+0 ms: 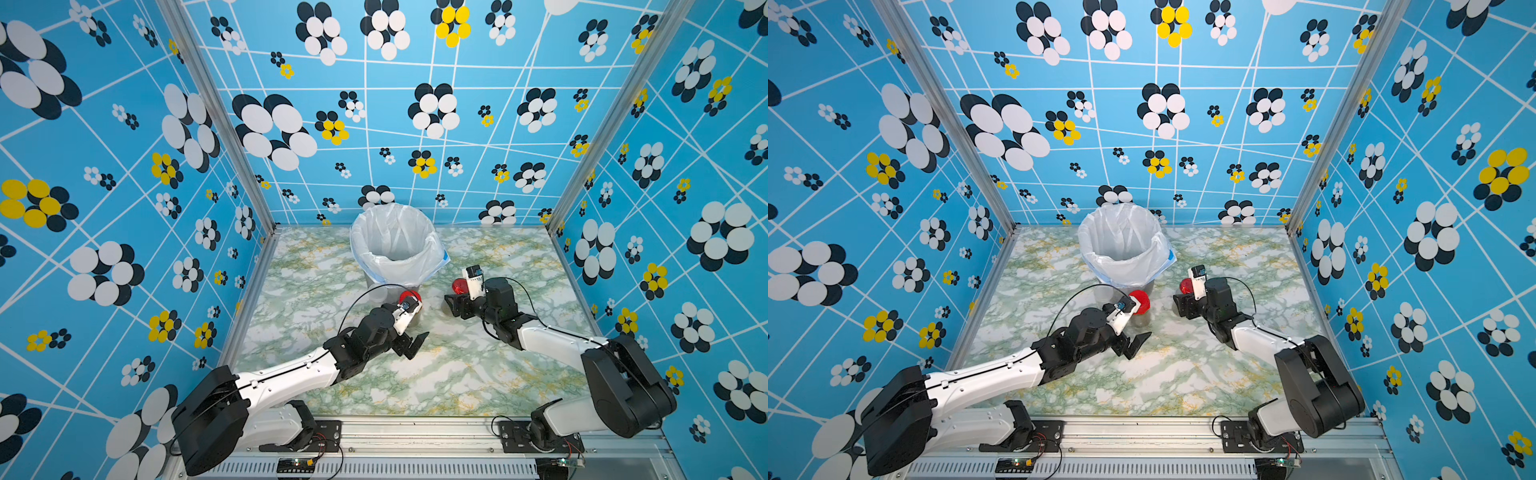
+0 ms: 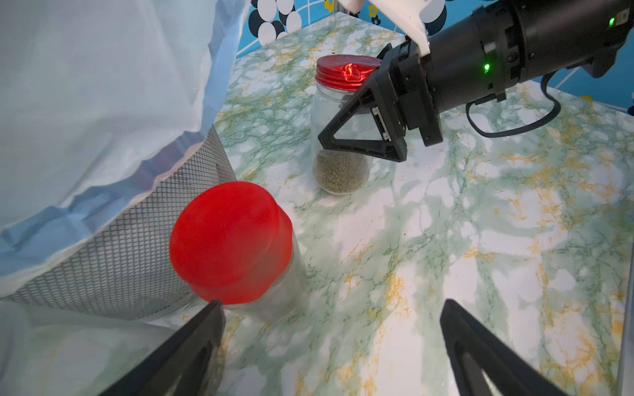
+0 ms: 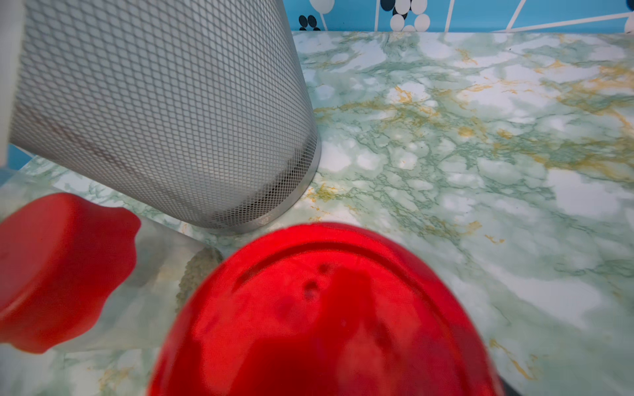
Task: Empty moldy mung beans from jars
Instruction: Pick up the jar from the center of the board.
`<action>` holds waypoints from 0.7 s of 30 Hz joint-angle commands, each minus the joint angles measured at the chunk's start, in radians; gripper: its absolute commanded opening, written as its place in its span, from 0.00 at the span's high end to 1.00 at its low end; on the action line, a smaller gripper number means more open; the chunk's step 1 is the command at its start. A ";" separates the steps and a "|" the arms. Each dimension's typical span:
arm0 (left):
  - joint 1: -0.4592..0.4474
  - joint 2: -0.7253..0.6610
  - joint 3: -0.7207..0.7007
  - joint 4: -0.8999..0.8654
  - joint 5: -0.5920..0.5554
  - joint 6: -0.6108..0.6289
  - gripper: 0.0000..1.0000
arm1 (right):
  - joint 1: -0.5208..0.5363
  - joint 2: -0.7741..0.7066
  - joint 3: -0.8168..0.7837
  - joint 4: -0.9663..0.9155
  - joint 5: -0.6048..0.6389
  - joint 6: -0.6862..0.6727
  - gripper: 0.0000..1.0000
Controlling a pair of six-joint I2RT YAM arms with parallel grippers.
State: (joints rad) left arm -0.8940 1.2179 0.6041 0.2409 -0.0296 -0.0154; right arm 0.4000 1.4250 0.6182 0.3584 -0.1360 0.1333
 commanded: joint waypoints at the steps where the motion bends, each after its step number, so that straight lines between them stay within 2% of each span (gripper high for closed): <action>1: 0.007 0.028 0.035 0.068 0.078 0.003 0.01 | 0.007 -0.088 0.038 -0.118 -0.012 -0.023 0.33; 9: 0.009 0.134 0.103 0.187 0.157 -0.001 0.00 | 0.007 -0.309 0.042 -0.304 -0.098 0.056 0.33; 12: 0.012 0.185 0.176 0.150 0.226 0.007 0.01 | 0.008 -0.383 0.059 -0.355 -0.145 0.085 0.33; 21: 0.014 0.304 0.309 0.183 0.308 0.014 0.00 | 0.008 -0.493 0.132 -0.483 -0.204 0.094 0.33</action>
State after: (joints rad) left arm -0.8894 1.4845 0.8539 0.4061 0.2268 -0.0147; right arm 0.4007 0.9592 0.7071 -0.0711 -0.2905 0.2035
